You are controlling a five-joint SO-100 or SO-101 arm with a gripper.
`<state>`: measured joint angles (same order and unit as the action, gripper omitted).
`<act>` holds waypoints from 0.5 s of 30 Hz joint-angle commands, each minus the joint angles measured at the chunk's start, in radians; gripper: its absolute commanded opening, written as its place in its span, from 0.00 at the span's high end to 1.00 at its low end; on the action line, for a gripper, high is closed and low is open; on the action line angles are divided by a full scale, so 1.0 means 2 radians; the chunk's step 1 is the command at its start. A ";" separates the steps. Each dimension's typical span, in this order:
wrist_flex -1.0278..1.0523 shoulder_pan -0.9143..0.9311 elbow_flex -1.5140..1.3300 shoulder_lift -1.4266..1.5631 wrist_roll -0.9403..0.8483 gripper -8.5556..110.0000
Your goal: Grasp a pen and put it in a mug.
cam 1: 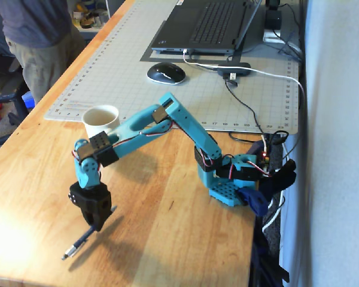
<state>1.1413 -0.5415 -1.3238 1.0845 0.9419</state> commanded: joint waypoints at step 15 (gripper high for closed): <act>-0.078 0.086 -0.042 0.267 0.045 0.91</act>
<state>1.0692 -0.4295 -1.3744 1.4159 0.9572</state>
